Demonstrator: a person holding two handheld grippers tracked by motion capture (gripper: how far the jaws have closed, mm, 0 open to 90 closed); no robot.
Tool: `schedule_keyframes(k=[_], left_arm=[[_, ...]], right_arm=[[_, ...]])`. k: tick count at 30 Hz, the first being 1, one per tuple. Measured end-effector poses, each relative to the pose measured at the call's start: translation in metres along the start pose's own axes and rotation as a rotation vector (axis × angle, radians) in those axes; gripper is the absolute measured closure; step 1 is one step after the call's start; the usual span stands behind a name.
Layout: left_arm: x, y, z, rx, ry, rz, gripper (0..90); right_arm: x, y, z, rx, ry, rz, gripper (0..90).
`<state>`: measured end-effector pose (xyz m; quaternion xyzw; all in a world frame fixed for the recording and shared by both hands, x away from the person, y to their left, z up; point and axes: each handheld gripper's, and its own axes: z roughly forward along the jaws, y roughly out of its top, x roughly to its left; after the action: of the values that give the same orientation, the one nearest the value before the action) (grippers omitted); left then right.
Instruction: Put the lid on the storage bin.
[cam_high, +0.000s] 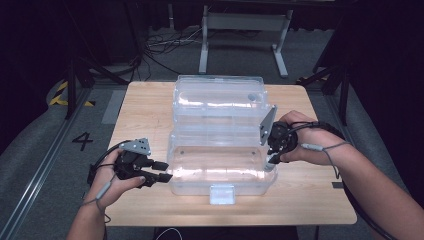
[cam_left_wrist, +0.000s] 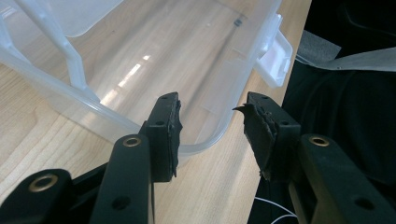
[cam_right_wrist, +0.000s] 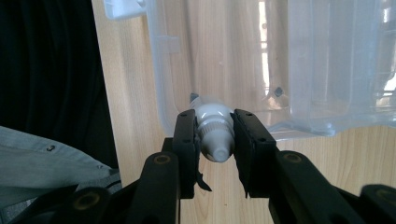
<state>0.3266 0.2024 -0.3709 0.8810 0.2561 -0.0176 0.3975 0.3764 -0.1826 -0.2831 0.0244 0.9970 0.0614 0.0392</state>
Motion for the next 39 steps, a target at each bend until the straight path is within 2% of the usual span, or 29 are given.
schedule_keyframes(k=[6,7,9,16,19,39], left_arm=[[0.0,0.0,0.0,0.001,0.001,0.0,56.3],[0.0,0.0,0.0,0.0,0.001,0.0,56.3],[0.0,0.0,0.0,0.0,0.002,0.001,56.4],[0.0,0.0,0.003,0.009,-0.002,0.0,56.4],[0.0,0.0,0.003,0.009,-0.002,0.001,56.4],[0.0,0.0,0.0,0.004,0.004,-0.001,56.2]], right_arm=[[-0.001,0.003,0.007,0.009,0.001,-0.012,71.7],[0.0,0.003,0.009,0.016,0.005,0.0,71.7],[-0.002,0.004,0.013,0.017,0.007,-0.019,71.7],[-0.001,0.006,0.022,0.034,0.023,-0.015,71.7],[-0.002,0.007,0.027,0.035,0.026,-0.032,71.7],[-0.003,0.009,0.067,0.098,0.068,-0.028,71.7]])
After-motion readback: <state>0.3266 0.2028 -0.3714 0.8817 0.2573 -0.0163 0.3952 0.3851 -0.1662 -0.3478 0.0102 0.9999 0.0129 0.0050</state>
